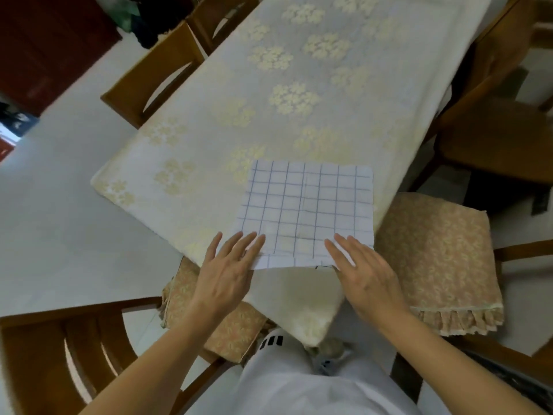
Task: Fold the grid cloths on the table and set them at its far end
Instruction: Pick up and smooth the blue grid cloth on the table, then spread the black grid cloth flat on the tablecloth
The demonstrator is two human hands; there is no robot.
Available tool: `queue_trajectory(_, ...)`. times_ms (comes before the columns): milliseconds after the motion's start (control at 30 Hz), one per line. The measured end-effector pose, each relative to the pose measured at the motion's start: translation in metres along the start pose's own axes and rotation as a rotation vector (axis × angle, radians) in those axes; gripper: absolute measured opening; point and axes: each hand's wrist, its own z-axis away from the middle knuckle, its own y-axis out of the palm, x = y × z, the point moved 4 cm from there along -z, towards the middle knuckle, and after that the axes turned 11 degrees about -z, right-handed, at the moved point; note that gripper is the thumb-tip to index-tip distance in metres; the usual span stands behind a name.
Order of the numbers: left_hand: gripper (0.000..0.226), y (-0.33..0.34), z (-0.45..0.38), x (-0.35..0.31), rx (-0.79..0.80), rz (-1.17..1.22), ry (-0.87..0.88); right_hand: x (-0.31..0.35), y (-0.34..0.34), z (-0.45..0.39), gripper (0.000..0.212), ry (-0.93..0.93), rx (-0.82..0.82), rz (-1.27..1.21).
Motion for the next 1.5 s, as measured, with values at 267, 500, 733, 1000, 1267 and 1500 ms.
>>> queue_trajectory(267, 0.049, 0.009, -0.125, 0.014, 0.036, 0.025, 0.109, -0.064, -0.003, -0.081, 0.044, 0.152, 0.058, 0.078)
queue_trajectory(500, 0.052, 0.041, -0.210, 0.032, 0.094, 0.047, 0.224, -0.112, 0.018, -0.136, 0.046, 0.290, 0.094, 0.125)
queue_trajectory(733, 0.050, 0.064, -0.251, 0.046, 0.102, 0.054, 0.229, -0.141, 0.038, -0.181, 0.046, 0.338, 0.154, 0.128)
queue_trajectory(1000, 0.052, 0.075, -0.286, 0.056, 0.054, 0.046, 0.085, -0.163, 0.047, -0.218, 0.056, 0.370, 0.170, 0.134)
queue_trajectory(1267, 0.058, 0.074, -0.243, 0.035, -0.023, 0.168, 0.033, -0.145, 0.037, -0.176, 0.057, 0.424, 0.034, 0.021)
queue_trajectory(1500, 0.058, 0.113, -0.231, 0.023, 0.056, 0.181, 0.056, -0.144, 0.071, -0.159, 0.065, 0.476, 0.104, 0.052)
